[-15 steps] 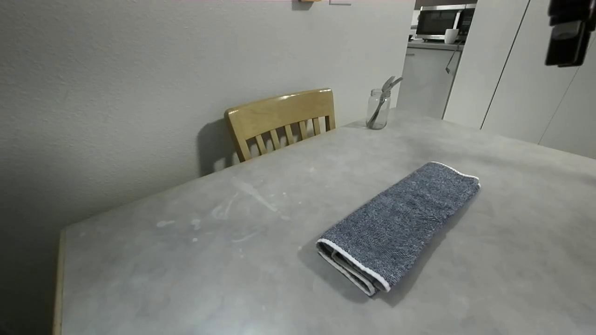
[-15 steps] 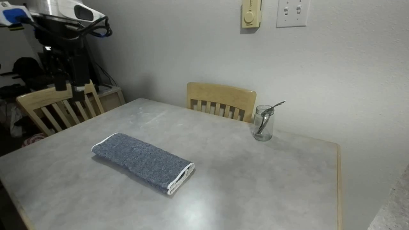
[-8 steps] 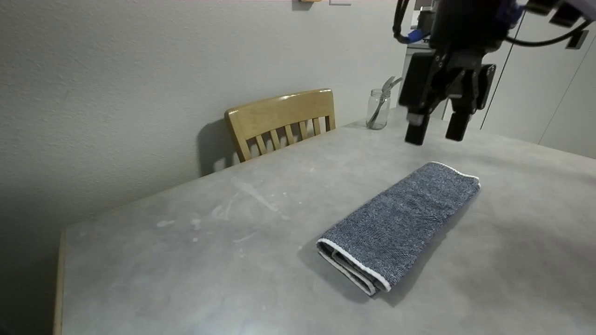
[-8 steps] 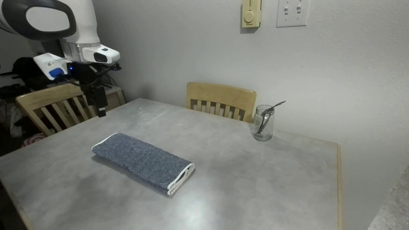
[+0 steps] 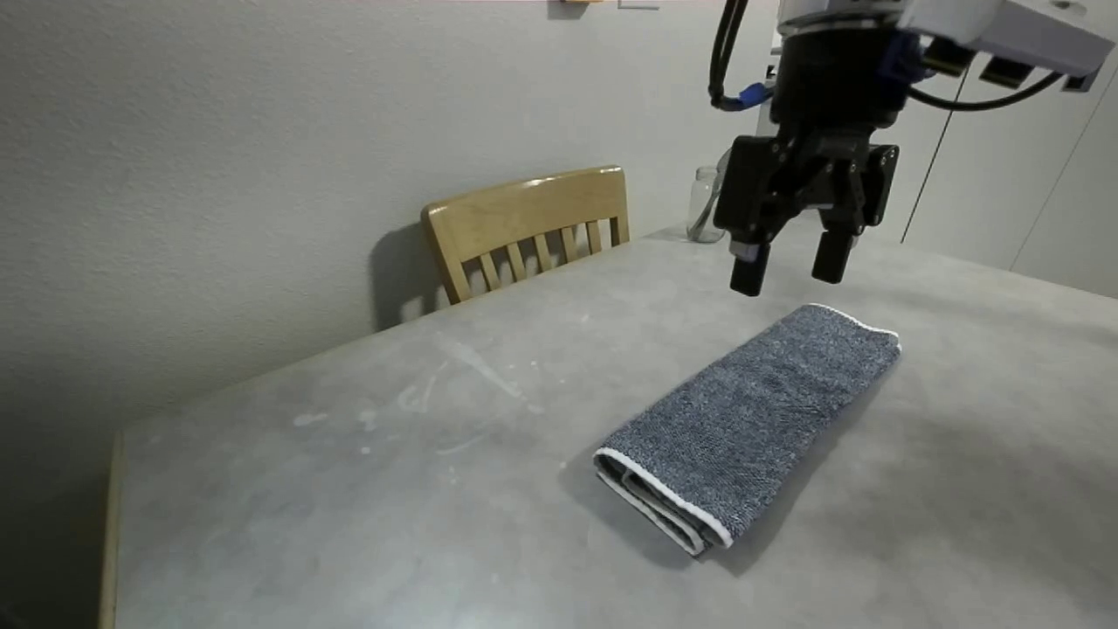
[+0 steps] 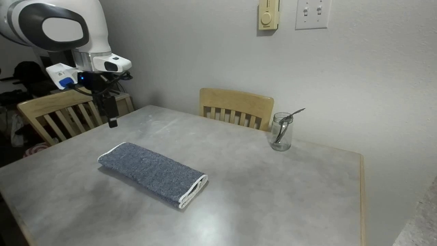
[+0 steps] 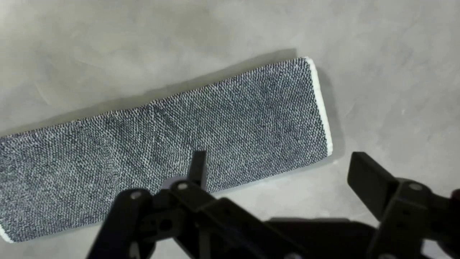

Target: Fold up the grey towel on the table.

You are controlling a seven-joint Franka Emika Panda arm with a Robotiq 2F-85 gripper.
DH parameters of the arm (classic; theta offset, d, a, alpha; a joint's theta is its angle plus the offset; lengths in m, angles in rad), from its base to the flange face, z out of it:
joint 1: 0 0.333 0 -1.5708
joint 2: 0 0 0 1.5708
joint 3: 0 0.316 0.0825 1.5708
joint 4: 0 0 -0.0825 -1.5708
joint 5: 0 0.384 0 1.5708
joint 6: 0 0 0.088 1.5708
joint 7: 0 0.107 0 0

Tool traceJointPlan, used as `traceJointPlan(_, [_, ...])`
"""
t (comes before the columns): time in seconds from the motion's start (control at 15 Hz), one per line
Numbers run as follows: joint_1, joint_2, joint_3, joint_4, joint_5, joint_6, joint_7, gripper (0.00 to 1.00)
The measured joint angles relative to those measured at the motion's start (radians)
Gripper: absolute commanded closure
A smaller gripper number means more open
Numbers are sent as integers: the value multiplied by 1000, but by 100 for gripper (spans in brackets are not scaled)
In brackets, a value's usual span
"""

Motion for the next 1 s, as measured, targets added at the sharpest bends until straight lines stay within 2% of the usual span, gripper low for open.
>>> traceJointPlan(0.33, [93, 104, 5, 73, -317, 23, 340, 0])
traceJointPlan(0.47, [138, 190, 4, 138, -407, -6, 408, 0])
traceJointPlan(0.6, [164, 276, 5, 211, -425, -46, 395, 0])
traceJointPlan(0.8, [176, 379, 5, 308, -422, -103, 310, 0])
traceJointPlan(1.0, [176, 412, 5, 343, -422, -114, 290, 0])
